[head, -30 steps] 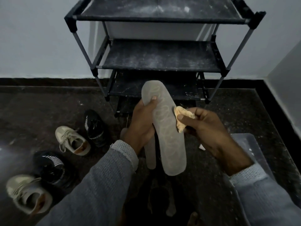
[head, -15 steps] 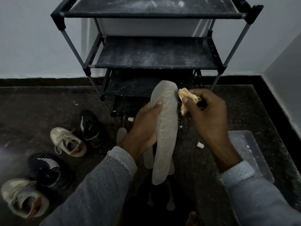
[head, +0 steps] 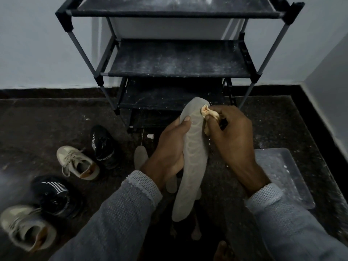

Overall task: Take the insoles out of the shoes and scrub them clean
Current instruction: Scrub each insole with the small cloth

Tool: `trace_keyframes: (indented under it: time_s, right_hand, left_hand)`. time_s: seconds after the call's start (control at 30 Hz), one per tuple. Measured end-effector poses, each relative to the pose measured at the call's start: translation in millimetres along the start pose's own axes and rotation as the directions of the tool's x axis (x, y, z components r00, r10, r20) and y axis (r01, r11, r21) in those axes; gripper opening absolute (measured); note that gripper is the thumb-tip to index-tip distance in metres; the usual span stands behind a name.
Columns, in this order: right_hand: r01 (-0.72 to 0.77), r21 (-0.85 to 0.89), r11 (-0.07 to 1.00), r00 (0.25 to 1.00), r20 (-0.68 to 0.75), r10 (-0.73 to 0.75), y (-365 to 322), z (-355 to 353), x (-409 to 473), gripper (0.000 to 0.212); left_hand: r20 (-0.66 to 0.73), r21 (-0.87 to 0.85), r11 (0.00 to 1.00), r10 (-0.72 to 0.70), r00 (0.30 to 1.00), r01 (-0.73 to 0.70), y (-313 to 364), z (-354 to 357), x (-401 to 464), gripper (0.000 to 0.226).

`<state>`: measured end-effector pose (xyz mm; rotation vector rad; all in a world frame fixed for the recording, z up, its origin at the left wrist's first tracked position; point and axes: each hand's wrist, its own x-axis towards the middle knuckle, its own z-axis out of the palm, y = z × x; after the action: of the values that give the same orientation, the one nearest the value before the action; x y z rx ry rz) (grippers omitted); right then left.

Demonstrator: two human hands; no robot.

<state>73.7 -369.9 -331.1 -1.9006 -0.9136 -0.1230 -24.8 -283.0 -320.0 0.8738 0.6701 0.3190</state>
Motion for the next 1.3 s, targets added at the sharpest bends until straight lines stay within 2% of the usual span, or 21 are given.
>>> trace_keyframes:
  time_s: [0.1,0.2,0.33,0.53,0.73,0.8,0.9,1.0,1.17,1.3]
  right_hand:
    - [-0.011,0.053,0.999,1.0,0.001,0.011,-2.6,0.1,0.0,0.018]
    - [0.038,0.027,0.999,0.998,0.05,-0.04,-6.2,1.4,-1.7,0.017]
    - [0.066,-0.025,0.998,0.994,0.084,-0.063,-5.5,3.1,-2.0,0.013]
    - [-0.069,0.02,0.997,0.996,-0.052,0.07,1.1,-0.1,3.2,0.011]
    - [0.127,0.037,0.991,0.986,0.101,-0.13,-18.4,14.8,-14.2,0.015]
    - [0.133,0.009,0.991,0.985,0.113,-0.133,-17.0,14.9,-12.8,0.015]
    - [0.075,-0.067,0.995,0.996,0.058,-0.071,-5.2,8.2,-3.1,0.009]
    - [0.024,-0.041,0.999,1.0,0.003,-0.024,0.2,5.3,0.4,0.009]
    - [0.138,0.031,0.99,0.983,0.118,-0.14,-19.9,18.3,-14.2,0.015]
    - [0.119,-0.034,0.992,0.991,0.069,-0.116,-10.2,11.0,-5.1,0.013]
  left_hand:
    - [0.033,-0.037,0.999,-0.013,0.999,0.014,3.0,-0.5,0.4,0.038]
    - [0.054,-0.075,0.997,-0.002,0.999,0.006,4.6,-1.1,1.1,0.038]
    - [0.007,-0.046,0.999,0.011,1.0,-0.01,3.6,-3.1,4.0,0.039]
    - [0.006,0.013,1.0,0.012,1.0,-0.012,2.0,-1.0,3.5,0.038]
    - [0.048,-0.043,0.998,0.048,0.998,-0.046,0.0,-3.0,6.9,0.043]
    - [0.069,-0.042,0.998,0.05,0.996,-0.047,-0.3,-6.6,7.5,0.044]
    - [0.062,0.004,0.999,0.036,0.997,-0.036,0.1,-7.5,5.7,0.037]
    - [0.069,0.007,1.0,0.012,0.998,-0.012,-0.6,-6.7,6.8,0.037]
    - [0.05,0.07,0.996,0.042,0.998,-0.046,-3.5,-9.7,13.8,0.054]
    - [0.044,0.116,0.992,0.05,0.998,-0.055,-2.3,-7.6,16.6,0.032]
